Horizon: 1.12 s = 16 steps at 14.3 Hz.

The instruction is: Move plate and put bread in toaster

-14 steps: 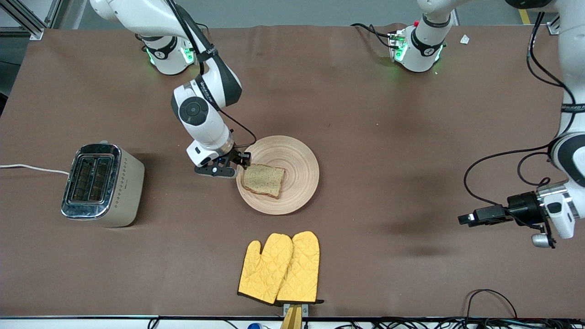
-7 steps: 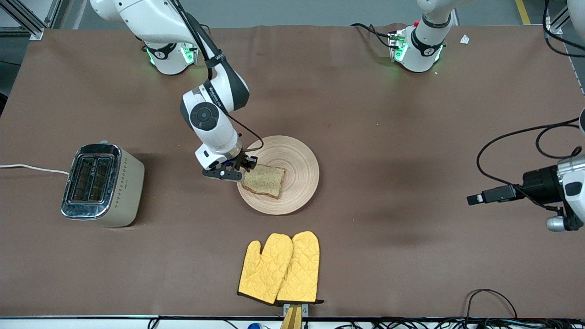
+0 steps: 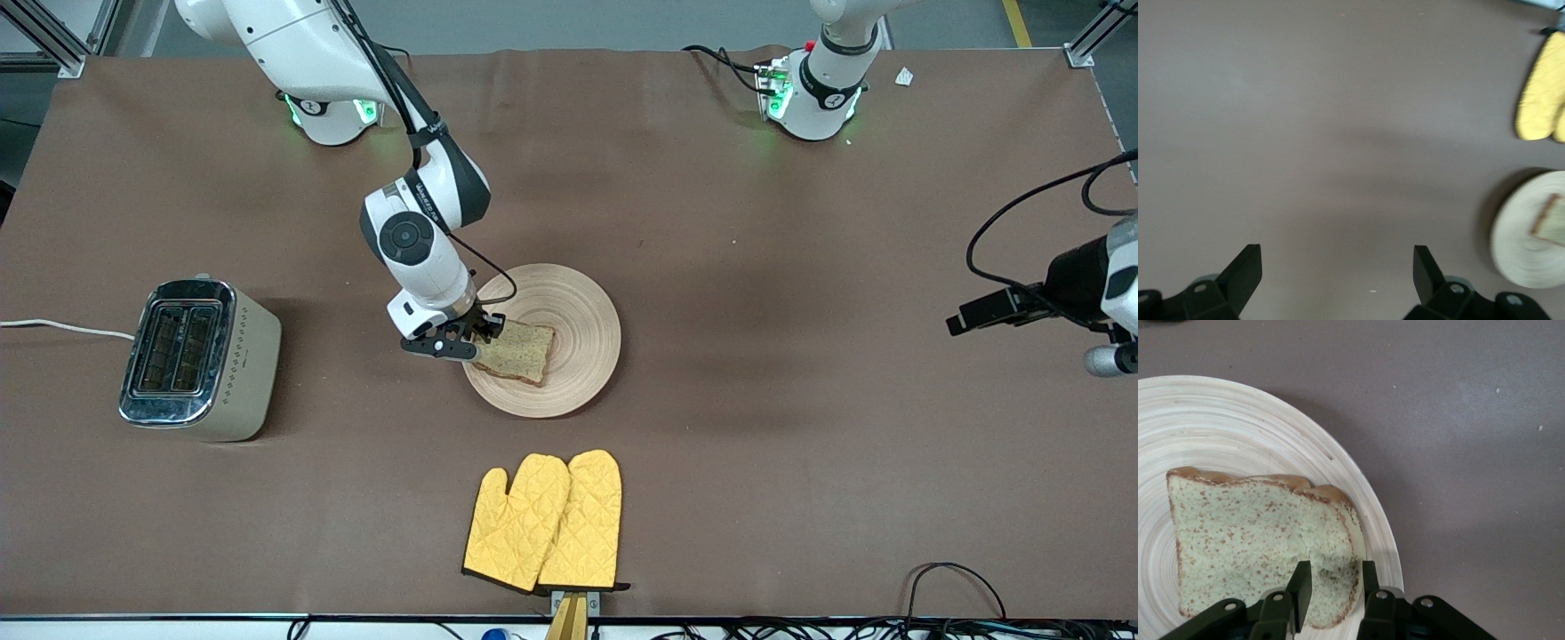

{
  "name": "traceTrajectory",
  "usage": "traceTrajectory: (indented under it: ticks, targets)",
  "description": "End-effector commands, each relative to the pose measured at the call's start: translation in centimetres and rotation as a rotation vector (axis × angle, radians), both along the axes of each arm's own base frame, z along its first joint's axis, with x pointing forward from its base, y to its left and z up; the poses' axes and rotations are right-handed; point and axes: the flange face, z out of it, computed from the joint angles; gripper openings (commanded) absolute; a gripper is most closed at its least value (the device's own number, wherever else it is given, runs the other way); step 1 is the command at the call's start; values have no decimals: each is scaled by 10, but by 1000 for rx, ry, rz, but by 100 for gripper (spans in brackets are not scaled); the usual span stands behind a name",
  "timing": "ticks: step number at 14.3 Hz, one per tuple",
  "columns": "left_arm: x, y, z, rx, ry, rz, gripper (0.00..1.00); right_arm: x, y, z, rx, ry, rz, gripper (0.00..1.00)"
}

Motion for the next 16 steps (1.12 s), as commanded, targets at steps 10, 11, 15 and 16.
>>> traceTrajectory:
  ticks: [10,11,15,16]
  targets:
    - [-69,0,66,164,-1,-41,100,4,6,-21,-2,-32,-10,0]
    - [-66,-4,64,167,3,-52,100,8,5,-17,2,-35,-15,0]
    - [-66,-7,74,160,-22,-64,100,17,10,42,7,-29,-42,0]
    - [-67,-6,75,159,-27,-90,100,21,1,58,-28,-26,-33,0]
